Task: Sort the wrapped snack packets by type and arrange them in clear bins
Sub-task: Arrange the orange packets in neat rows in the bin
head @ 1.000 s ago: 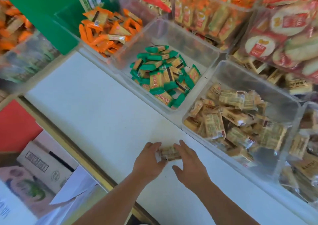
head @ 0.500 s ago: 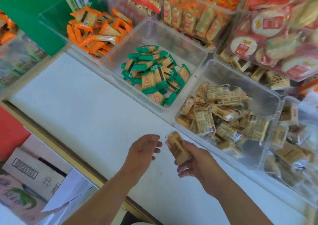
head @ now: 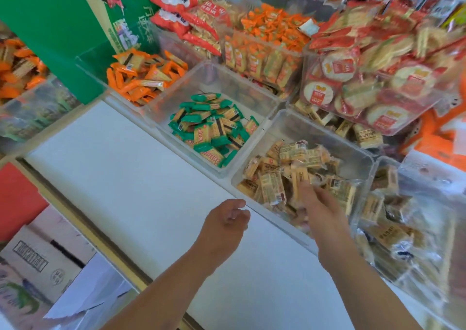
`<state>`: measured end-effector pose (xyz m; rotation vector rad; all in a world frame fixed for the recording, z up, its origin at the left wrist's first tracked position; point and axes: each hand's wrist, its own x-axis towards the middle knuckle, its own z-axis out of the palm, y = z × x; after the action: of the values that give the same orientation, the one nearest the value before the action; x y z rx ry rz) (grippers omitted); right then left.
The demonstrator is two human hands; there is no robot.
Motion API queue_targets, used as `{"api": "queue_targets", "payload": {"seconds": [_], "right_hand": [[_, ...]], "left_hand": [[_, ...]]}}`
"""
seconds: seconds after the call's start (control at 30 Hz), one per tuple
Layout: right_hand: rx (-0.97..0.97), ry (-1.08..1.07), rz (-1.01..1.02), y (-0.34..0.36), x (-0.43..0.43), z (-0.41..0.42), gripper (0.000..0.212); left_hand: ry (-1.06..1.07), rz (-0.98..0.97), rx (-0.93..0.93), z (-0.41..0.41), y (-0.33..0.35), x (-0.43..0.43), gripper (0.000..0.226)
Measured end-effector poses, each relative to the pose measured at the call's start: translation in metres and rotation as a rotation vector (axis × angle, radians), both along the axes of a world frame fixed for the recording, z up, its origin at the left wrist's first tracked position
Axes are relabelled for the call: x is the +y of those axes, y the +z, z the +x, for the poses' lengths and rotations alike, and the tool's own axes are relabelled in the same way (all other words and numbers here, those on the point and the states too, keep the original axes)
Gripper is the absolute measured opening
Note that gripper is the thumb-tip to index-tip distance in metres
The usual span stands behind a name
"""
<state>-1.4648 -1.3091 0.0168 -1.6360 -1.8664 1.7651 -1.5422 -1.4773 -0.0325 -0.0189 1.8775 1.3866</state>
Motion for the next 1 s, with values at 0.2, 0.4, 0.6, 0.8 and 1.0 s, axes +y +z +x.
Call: {"api": "queue_targets", "payload": {"seconds": [0.2,0.4,0.6,0.8,1.0], "right_hand": [[-0.09,0.337,0.52,-0.013,-0.007,-0.006,0.069],[0.189,0.468,0.3,-0.021,-0.08,-0.045,0.019],[0.196,0.561,0.298,-0.031,-0.133,-0.157,0.022],[0.184,0.547,0.34,-0.044,-0.173,-0.266,0.01],[0.097,0.479,0.378,-0.064,-0.174,-0.309,0.028]], "left_hand": [[0.027,-0.042,0.023,-0.005,0.016,-0.023,0.016],[0.031,-0.126,0.034,-0.06,0.019,-0.059,0.013],[0.083,-0.202,0.163,-0.189,0.006,-0.114,0.012],[0.167,-0.324,0.237,-0.333,-0.003,-0.14,0.045],[0.161,-0.187,0.105,-0.392,-0.033,-0.119,0.031]]}}
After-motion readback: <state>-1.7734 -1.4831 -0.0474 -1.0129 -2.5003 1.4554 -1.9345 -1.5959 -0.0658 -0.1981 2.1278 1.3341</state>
